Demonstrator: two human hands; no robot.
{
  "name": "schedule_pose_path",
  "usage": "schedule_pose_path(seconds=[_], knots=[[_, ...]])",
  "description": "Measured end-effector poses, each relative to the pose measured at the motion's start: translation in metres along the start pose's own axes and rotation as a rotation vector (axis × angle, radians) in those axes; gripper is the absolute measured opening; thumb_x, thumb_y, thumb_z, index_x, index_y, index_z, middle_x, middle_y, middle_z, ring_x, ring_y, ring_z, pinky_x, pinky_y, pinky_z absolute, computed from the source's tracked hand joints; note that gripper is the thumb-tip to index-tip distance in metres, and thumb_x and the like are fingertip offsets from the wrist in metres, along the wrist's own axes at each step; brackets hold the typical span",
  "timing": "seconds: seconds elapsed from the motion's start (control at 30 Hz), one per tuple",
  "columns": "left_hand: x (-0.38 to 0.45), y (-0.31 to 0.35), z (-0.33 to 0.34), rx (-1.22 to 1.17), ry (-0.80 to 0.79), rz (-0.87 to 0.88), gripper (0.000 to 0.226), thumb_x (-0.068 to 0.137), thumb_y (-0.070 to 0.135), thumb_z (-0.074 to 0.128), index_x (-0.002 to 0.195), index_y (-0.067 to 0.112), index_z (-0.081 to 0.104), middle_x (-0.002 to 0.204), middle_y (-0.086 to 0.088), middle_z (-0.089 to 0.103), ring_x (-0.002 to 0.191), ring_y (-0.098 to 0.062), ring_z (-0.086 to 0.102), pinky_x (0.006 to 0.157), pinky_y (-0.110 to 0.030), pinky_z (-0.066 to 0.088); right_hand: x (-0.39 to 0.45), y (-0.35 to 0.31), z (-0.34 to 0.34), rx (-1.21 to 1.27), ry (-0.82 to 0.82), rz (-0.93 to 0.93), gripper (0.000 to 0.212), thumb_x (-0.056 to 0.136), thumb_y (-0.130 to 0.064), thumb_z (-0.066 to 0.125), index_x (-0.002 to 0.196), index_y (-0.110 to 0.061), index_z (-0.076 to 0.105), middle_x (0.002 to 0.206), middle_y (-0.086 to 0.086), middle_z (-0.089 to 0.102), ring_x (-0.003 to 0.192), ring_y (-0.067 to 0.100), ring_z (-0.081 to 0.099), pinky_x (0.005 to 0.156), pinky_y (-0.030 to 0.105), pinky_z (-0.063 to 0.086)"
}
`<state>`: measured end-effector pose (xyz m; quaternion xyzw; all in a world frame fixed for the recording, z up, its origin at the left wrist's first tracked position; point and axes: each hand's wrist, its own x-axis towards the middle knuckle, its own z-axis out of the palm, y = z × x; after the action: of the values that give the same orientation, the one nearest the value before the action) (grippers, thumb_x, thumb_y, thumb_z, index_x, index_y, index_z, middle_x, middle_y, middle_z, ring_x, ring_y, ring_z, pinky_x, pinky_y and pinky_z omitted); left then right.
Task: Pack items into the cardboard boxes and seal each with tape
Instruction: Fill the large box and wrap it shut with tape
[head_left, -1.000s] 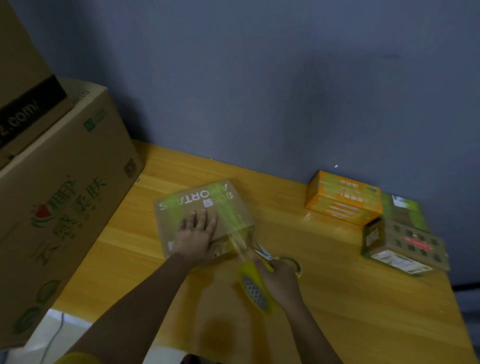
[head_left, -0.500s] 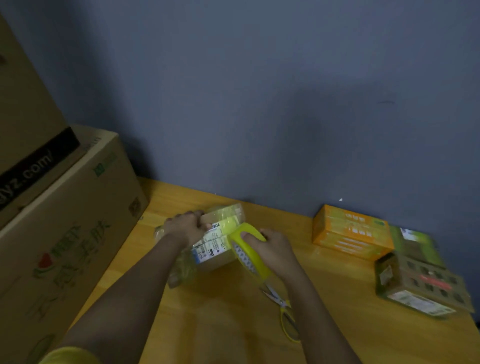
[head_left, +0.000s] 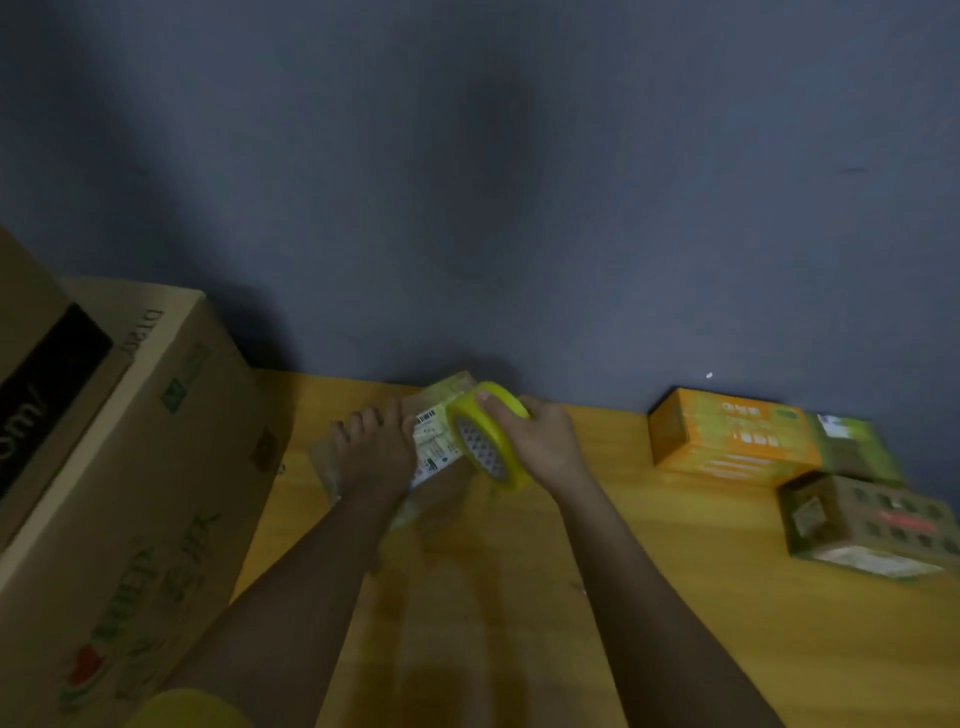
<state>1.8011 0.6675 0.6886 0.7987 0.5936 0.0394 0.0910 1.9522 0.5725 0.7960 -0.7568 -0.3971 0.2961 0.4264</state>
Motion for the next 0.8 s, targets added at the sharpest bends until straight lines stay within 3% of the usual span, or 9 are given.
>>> schedule_pose_path(seconds=[0.1,0.17,0.27,0.33,0.47,0.63,0.7,0.73,0.8], knots=[[0.006,-0.001,0.001,0.007,0.059,0.013,0.047,0.095,0.036,0.033,0.096,0.004,0.067,0.081,-0.023,0.062,0.071,-0.036,0.059,0.075,-0.047,0.048,-0.016,0.005,-0.001,-0.195,0.09,0.052,0.059,0.087,-0.051,0.063,0.051,-0.015,0.034,0.047,-0.002,0.03,0.045,0.012,0.031,0.048,0.031,0.022],[0.007,0.001,0.0,-0.01,0.024,0.014,0.044,0.099,0.036,0.033,0.103,0.004,0.064,0.094,-0.024,0.061,0.085,-0.037,0.057,0.085,-0.048,0.042,-0.037,0.03,-0.01,-0.385,0.151,0.175,0.063,0.086,-0.058,0.06,0.05,-0.015,0.03,0.047,0.001,0.029,0.049,0.02,0.037,0.046,0.031,0.019],[0.013,0.0,0.005,0.002,-0.035,-0.025,0.042,0.103,0.039,0.022,0.126,0.015,0.048,0.127,-0.015,0.05,0.117,-0.033,0.042,0.101,-0.045,0.019,-0.062,0.078,-0.005,-0.468,0.081,0.401,0.061,0.084,-0.065,0.056,0.054,-0.015,0.038,0.063,0.013,0.056,0.076,0.034,0.059,0.053,0.033,0.03],[0.014,0.0,0.005,0.013,-0.052,-0.007,0.043,0.103,0.041,0.018,0.131,0.019,0.043,0.132,-0.013,0.046,0.122,-0.03,0.038,0.104,-0.045,0.018,-0.063,0.103,0.008,-0.414,0.045,0.485,0.057,0.083,-0.068,0.054,0.058,-0.019,0.039,0.089,0.02,0.066,0.096,0.034,0.062,0.066,0.031,0.034],[0.015,0.0,0.005,0.039,-0.087,-0.009,0.044,0.103,0.041,0.016,0.135,0.021,0.039,0.136,-0.012,0.044,0.125,-0.03,0.036,0.107,-0.046,0.018,-0.054,0.115,0.026,-0.375,0.03,0.469,0.059,0.089,-0.064,0.048,0.088,-0.008,0.067,0.082,0.013,0.061,0.092,0.033,0.061,0.07,0.033,0.041],[0.015,-0.003,0.001,0.006,-0.106,0.026,0.044,0.103,0.041,0.016,0.139,0.022,0.034,0.139,-0.01,0.042,0.127,-0.03,0.035,0.106,-0.045,0.019,-0.037,0.128,0.049,-0.29,-0.035,0.492,0.068,0.09,-0.066,0.044,0.109,-0.004,0.065,0.104,0.017,0.065,0.098,0.03,0.061,0.074,0.032,0.042],[0.017,-0.003,0.0,0.008,-0.115,0.036,0.045,0.103,0.04,0.017,0.141,0.023,0.034,0.141,-0.009,0.041,0.128,-0.031,0.035,0.106,-0.045,0.019,-0.031,0.13,0.054,-0.23,-0.053,0.484,0.061,0.09,-0.067,0.044,0.087,-0.009,0.065,0.085,0.012,0.062,0.081,0.024,0.059,0.065,0.031,0.035],[0.017,-0.004,0.0,0.011,-0.114,0.044,0.045,0.103,0.04,0.018,0.141,0.022,0.034,0.141,-0.009,0.041,0.128,-0.031,0.035,0.107,-0.045,0.019,-0.03,0.129,0.054,-0.213,-0.054,0.47,0.056,0.089,-0.067,0.046,0.069,-0.015,0.054,0.069,0.006,0.052,0.065,0.018,0.052,0.059,0.031,0.031],[0.018,-0.006,-0.001,0.018,-0.108,0.087,0.044,0.103,0.04,0.02,0.139,0.022,0.038,0.14,-0.008,0.043,0.127,-0.031,0.036,0.106,-0.045,0.02,-0.031,0.128,0.052,-0.19,-0.074,0.448,0.058,0.089,-0.063,0.049,0.056,-0.019,0.033,0.055,-0.002,0.033,0.051,0.012,0.036,0.051,0.03,0.023]])
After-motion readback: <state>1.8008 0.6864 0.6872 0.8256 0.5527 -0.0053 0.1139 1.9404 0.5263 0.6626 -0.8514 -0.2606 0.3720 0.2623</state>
